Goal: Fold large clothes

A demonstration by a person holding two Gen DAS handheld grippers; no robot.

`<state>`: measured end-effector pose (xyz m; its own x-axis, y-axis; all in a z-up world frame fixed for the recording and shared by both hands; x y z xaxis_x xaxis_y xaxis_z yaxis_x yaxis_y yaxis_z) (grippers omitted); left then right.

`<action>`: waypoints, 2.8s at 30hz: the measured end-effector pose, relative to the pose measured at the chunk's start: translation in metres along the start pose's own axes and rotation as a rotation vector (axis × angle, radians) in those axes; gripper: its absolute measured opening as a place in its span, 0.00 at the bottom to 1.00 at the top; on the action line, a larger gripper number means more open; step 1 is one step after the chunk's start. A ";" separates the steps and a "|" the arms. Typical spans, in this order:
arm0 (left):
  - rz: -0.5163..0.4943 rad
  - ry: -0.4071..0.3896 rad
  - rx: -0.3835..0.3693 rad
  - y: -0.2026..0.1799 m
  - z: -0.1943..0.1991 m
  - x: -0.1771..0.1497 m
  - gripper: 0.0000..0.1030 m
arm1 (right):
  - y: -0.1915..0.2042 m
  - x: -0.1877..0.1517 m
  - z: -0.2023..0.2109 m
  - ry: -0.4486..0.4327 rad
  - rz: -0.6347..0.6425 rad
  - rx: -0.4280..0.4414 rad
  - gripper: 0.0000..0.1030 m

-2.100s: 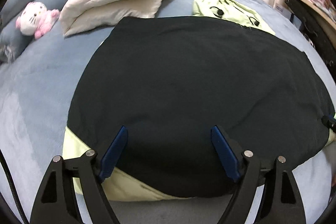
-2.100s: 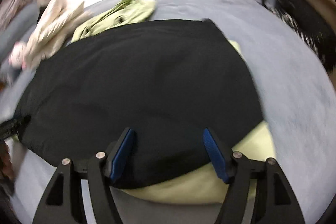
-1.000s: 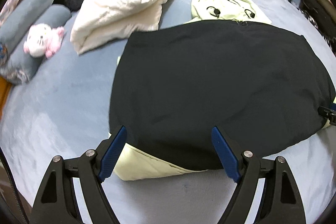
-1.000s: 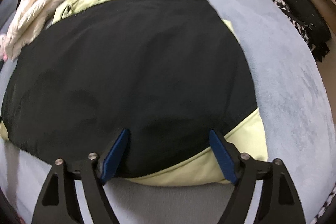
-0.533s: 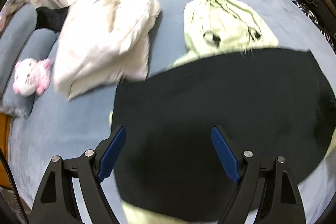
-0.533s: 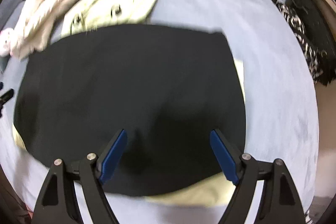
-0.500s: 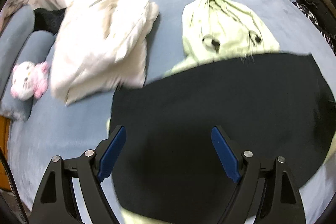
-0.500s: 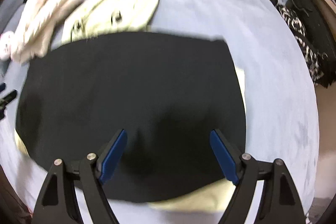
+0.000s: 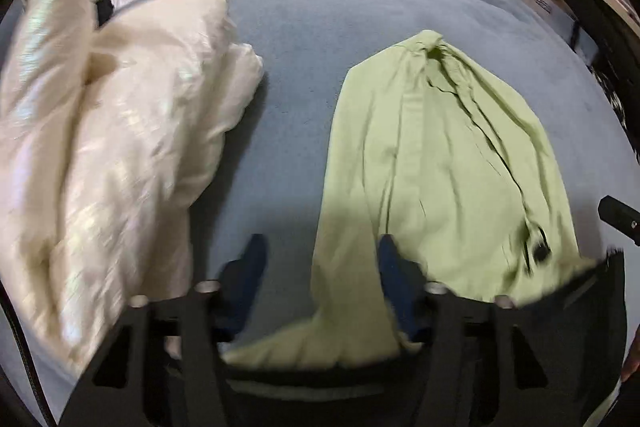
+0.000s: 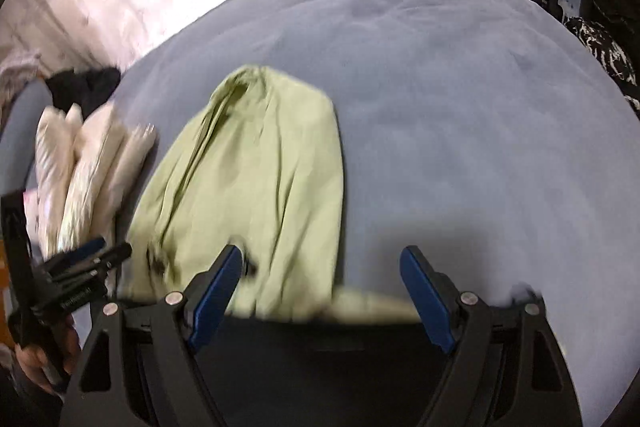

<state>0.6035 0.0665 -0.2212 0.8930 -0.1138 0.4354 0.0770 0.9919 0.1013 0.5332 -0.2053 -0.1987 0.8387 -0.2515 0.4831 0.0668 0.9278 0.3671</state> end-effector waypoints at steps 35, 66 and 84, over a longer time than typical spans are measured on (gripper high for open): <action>0.010 -0.351 -0.123 0.045 0.096 -0.042 0.01 | 0.067 -0.010 0.094 -0.306 0.302 0.282 0.07; 0.029 -0.025 -0.236 0.064 0.230 -0.268 0.20 | 0.060 -0.240 0.205 0.003 0.243 0.219 0.42; 0.285 0.114 -0.566 0.002 0.110 -0.250 0.21 | 0.035 -0.259 0.083 0.105 -0.095 0.404 0.51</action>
<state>0.3319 0.0906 -0.2308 0.9521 0.1342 0.2746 0.0242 0.8626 -0.5053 0.2738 -0.1301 -0.2448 0.8907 -0.2820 0.3566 -0.0533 0.7141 0.6980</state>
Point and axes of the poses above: each gripper's, at about its wrist camera, not at the fingertips, and z roughly against the way its jaws point, y to its left, x to its top, the point moved 10 cm from there along -z, roughly the way its jaws point, and after that the axes turned 5 degrees about x, right-handed, at the moved point
